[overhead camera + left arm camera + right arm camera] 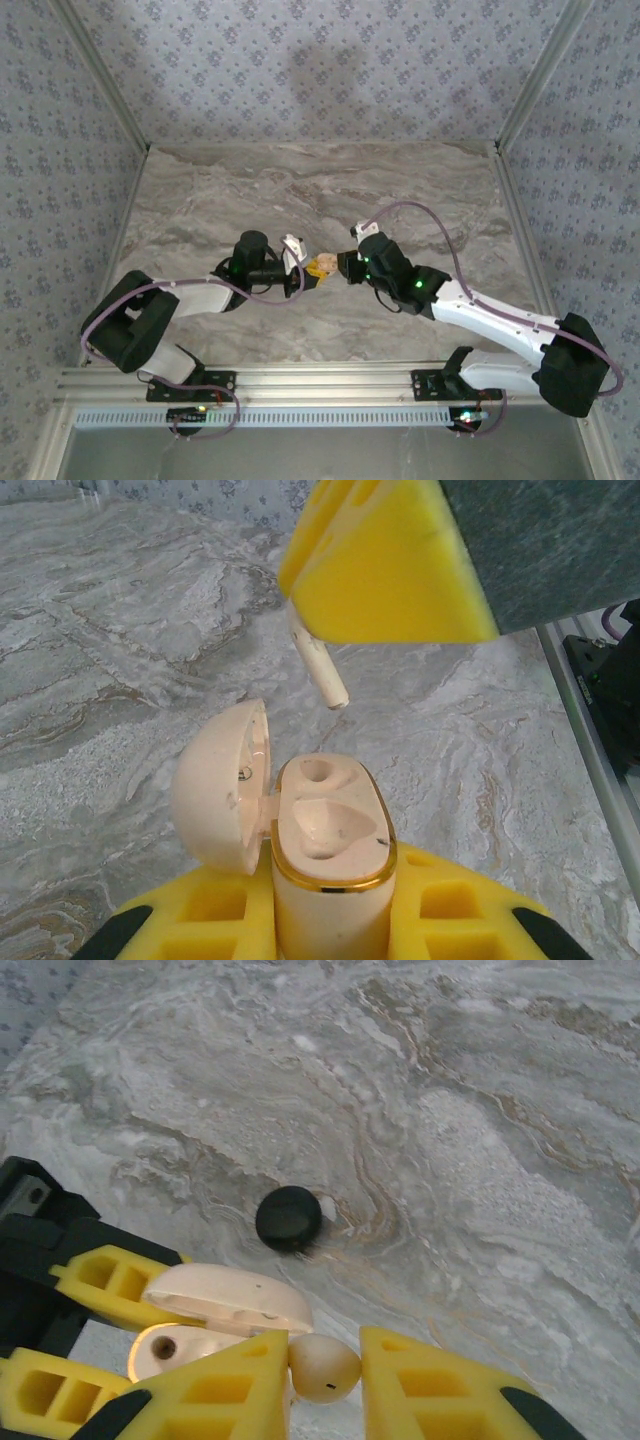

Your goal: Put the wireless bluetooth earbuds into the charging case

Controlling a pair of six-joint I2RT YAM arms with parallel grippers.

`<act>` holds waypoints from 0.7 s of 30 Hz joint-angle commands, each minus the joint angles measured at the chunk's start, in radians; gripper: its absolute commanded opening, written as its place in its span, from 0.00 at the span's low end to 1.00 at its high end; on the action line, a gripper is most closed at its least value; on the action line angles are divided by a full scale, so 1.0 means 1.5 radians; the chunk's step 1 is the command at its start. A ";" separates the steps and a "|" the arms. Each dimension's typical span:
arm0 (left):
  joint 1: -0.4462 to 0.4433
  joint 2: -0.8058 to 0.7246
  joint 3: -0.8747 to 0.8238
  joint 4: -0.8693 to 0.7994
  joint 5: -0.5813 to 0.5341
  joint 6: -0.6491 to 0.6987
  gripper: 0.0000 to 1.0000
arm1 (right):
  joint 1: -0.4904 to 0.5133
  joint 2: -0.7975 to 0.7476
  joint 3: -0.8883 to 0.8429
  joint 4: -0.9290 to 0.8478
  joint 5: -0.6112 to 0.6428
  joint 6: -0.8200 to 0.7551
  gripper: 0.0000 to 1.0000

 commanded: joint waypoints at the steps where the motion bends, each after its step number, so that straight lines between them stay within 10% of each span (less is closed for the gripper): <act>1: -0.004 -0.003 0.019 0.021 0.019 0.000 0.10 | 0.008 -0.016 -0.002 0.038 -0.006 -0.023 0.25; 21: -0.004 -0.022 0.021 0.035 0.019 -0.013 0.10 | 0.015 0.004 -0.010 0.063 -0.036 -0.026 0.25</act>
